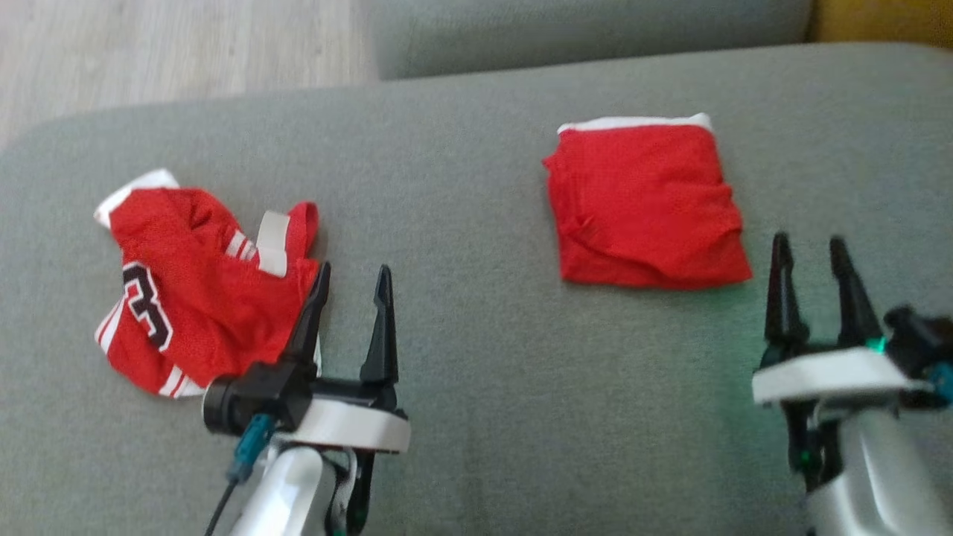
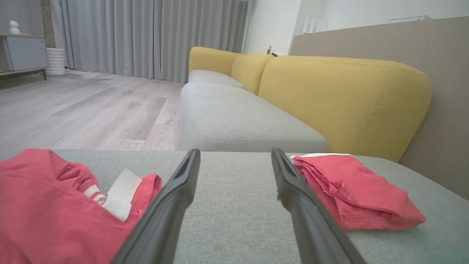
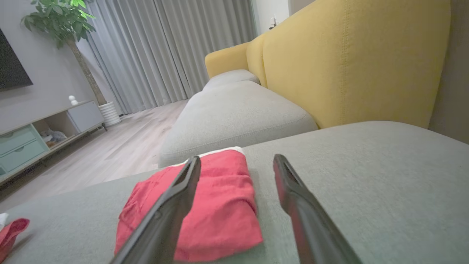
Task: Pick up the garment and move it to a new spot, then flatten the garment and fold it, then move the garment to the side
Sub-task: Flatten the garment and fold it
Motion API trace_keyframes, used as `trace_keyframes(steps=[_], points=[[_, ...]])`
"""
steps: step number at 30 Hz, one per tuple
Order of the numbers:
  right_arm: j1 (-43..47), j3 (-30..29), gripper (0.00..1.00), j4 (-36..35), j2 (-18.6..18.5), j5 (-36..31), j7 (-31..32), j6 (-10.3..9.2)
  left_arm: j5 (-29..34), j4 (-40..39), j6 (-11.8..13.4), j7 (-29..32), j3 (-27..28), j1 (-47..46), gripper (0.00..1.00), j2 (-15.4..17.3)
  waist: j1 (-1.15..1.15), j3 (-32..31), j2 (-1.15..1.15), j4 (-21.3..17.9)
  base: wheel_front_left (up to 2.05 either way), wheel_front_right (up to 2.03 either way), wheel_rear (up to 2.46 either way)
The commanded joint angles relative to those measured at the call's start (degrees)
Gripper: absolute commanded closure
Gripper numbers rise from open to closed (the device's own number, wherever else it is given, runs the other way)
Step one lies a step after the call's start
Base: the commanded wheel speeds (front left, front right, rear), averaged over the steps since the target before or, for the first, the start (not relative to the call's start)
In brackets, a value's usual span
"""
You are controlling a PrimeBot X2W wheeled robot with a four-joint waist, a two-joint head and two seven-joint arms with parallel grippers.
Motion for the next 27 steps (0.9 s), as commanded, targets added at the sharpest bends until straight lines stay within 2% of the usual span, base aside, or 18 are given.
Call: trace_keyframes(steps=[1, 5, 8, 15, 18, 21, 27], points=[[-4.81, 0.86, 1.0, -1.64, -0.14, -0.07, -0.45, -0.04, 0.39, -2.2, -0.04, -0.3, 1.21, -3.65, 0.0, 0.29, 0.0, 3.15, 0.0, 1.84, 0.0, 0.0, 0.0], [-11.64, -0.64, 1.0, 1.36, -0.14, -2.69, 1.3, -0.04, 0.57, -2.42, -0.17, -0.3, 0.5, -5.68, 0.0, 0.28, 0.0, 7.44, 0.0, 4.01, 0.0, 0.0, 0.0], [-17.46, -3.03, 1.0, 6.13, -0.14, -3.34, 3.33, -0.04, 0.57, -2.36, -0.35, -0.3, -0.2, -7.01, 0.0, 0.28, 0.0, 9.92, 0.0, 5.76, 0.0, 0.0, 0.0], [-27.09, -5.67, 1.0, 23.1, -2.08, -8.25, 5.3, -0.04, 0.0, -2.25, -0.1, -0.3, -1.72, -9.11, 0.0, 0.28, 0.0, 12.57, 0.0, 9.14, 0.0, 0.0, 0.0], [-29.24, -5.95, 1.0, 28.91, -2.73, -10.65, 3.56, -0.04, -0.29, -2.16, 0.09, -0.3, -2.15, -9.54, 0.0, 0.28, 0.0, 12.52, 0.0, 10.14, 0.0, 0.0, 0.0], [-31.68, -5.49, 1.0, 31.24, -1.92, -10.91, 1.07, -0.04, -0.33, -2.12, 0.28, -0.3, -2.08, -9.56, 0.0, 0.28, 0.0, 12.16, 0.0, 10.54, 0.0, 0.0, 0.0], [-34.44, 0.19, 1.0, 32.55, -0.42, -9.83, -0.48, -0.04, -0.35, -2.03, 0.42, -0.3, -2.14, -9.24, 0.0, 0.28, 0.0, 11.58, 0.0, 10.82, 0.0, 0.0, 0.0]])
